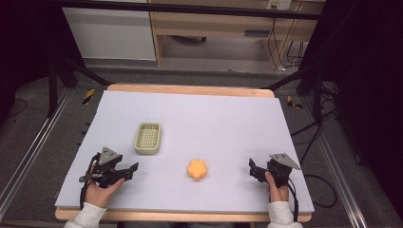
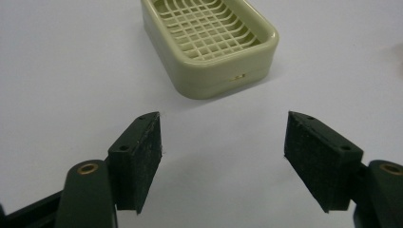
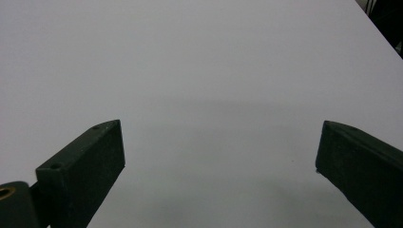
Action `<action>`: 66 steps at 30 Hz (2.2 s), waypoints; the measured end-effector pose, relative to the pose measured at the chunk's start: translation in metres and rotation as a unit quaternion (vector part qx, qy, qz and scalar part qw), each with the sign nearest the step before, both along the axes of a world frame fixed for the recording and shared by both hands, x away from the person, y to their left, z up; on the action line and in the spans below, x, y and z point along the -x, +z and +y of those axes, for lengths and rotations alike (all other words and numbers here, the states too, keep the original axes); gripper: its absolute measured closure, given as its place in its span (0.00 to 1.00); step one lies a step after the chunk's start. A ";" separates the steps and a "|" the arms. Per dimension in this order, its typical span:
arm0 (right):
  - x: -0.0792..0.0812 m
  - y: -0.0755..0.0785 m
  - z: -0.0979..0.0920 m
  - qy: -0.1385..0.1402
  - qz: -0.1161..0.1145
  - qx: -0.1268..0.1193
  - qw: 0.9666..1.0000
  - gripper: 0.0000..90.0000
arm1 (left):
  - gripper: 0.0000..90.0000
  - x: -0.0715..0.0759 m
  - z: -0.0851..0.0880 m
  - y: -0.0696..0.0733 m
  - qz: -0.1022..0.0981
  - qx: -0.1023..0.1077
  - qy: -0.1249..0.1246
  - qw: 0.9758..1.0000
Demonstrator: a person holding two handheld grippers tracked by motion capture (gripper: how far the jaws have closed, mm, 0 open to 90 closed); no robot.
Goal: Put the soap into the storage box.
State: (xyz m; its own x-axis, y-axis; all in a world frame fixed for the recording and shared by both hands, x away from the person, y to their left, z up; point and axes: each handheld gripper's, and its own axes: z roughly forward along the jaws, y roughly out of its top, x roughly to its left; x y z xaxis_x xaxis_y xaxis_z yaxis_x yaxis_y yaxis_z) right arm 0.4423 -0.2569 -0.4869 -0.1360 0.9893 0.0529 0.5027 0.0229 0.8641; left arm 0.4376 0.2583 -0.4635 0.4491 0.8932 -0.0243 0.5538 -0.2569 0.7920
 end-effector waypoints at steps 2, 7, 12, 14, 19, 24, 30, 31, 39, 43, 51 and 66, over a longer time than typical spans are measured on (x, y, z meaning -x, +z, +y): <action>0.000 0.000 0.000 0.000 -0.001 0.001 1.000 0.03 | 0.31 0.001 -0.004 0.000 0.000 -0.003 -0.006 1.000; 0.000 0.000 0.000 0.000 -0.001 0.001 1.000 0.03 | 0.31 0.001 -0.010 -0.001 0.002 -0.008 -0.016 1.000; 0.000 0.000 0.000 0.001 0.000 0.001 1.000 0.03 | 0.31 0.002 -0.014 -0.001 0.002 -0.007 -0.022 1.000; 0.000 0.000 0.000 0.001 0.000 0.001 1.000 0.03 | 0.31 0.002 -0.015 -0.001 0.004 -0.010 -0.025 1.000; 0.000 0.000 0.001 0.004 0.000 0.005 1.000 0.03 | 0.31 0.003 -0.018 0.000 0.000 -0.010 -0.029 1.000; -0.001 0.000 0.002 0.006 0.003 0.006 1.000 0.03 | 0.31 0.003 -0.021 0.000 0.001 -0.010 -0.032 0.999; -0.001 0.000 0.001 0.006 0.004 0.005 1.000 0.03 | 0.31 0.003 -0.024 0.001 -0.001 -0.010 -0.035 0.999; -0.001 0.000 0.001 0.006 0.004 0.005 1.000 0.03 | 0.31 0.004 -0.025 0.002 -0.001 -0.011 -0.038 0.999; -0.001 0.000 0.001 0.007 0.007 0.003 1.000 0.03 | 0.30 0.002 -0.031 0.003 -0.004 -0.009 -0.042 0.999; -0.002 0.000 0.001 0.007 0.007 0.002 1.000 0.03 | 0.30 0.001 -0.035 0.004 -0.007 -0.011 -0.047 0.999; -0.002 0.000 0.001 0.008 0.010 0.001 1.000 0.03 | 0.30 0.000 -0.041 0.008 -0.008 -0.008 -0.056 0.998; -0.003 -0.001 0.001 0.008 0.012 0.004 1.000 0.03 | 0.30 -0.004 -0.054 0.015 -0.009 -0.011 -0.075 0.997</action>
